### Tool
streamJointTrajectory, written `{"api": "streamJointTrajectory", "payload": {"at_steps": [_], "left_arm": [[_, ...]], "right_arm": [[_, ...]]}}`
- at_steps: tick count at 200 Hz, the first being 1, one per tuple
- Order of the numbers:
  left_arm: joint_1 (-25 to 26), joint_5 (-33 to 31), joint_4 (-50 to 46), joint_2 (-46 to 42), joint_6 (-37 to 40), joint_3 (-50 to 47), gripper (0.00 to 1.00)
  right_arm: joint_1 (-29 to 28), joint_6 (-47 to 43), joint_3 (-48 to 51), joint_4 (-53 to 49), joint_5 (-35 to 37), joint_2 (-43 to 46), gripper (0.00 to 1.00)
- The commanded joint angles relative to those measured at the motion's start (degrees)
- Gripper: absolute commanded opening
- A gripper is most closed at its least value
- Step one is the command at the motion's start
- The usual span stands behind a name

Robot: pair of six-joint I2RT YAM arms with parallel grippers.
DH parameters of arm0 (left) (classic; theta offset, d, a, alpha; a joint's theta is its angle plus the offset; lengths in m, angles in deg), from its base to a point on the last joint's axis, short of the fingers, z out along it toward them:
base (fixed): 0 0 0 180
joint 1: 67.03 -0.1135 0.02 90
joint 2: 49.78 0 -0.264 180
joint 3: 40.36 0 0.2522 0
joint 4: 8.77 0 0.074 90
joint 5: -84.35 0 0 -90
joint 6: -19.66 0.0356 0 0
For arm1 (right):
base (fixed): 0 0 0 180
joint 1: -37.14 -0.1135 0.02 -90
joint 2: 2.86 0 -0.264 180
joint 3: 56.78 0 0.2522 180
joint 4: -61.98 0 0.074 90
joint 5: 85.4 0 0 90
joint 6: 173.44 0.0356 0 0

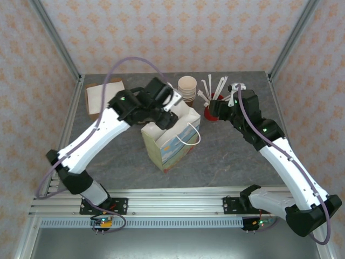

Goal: Pack the takeout coffee

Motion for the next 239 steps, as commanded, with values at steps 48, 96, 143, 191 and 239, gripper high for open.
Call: {"api": "streamJointTrajectory", "payload": {"at_steps": [48, 96, 143, 191, 239], "left_arm": [[-11.92, -28.42, 30.68, -28.43, -13.24, -30.19, 0.84], [-27.54, -45.17, 43.63, -35.11, -20.49, -52.93, 1.00], [-39.14, -38.91, 66.21, -28.59, -17.00, -71.74, 1.00], [-41.51, -24.00, 87.72, -17.56, -10.31, -81.80, 1.00], [-41.77, -17.37, 98.12, -14.46, -6.88, -84.45, 1.00]], "right_arm": [[1.33, -4.21, 3.44, 4.86, 31.77, 2.63, 0.92], [10.89, -1.30, 16.78, 20.09, 38.08, 1.56, 0.99], [15.23, -4.51, 29.91, 38.60, 31.92, -8.14, 0.99], [15.29, -5.28, 35.50, 53.37, 27.36, -20.56, 0.99], [16.40, -9.92, 38.15, 58.50, 18.55, -21.08, 0.99]]}}
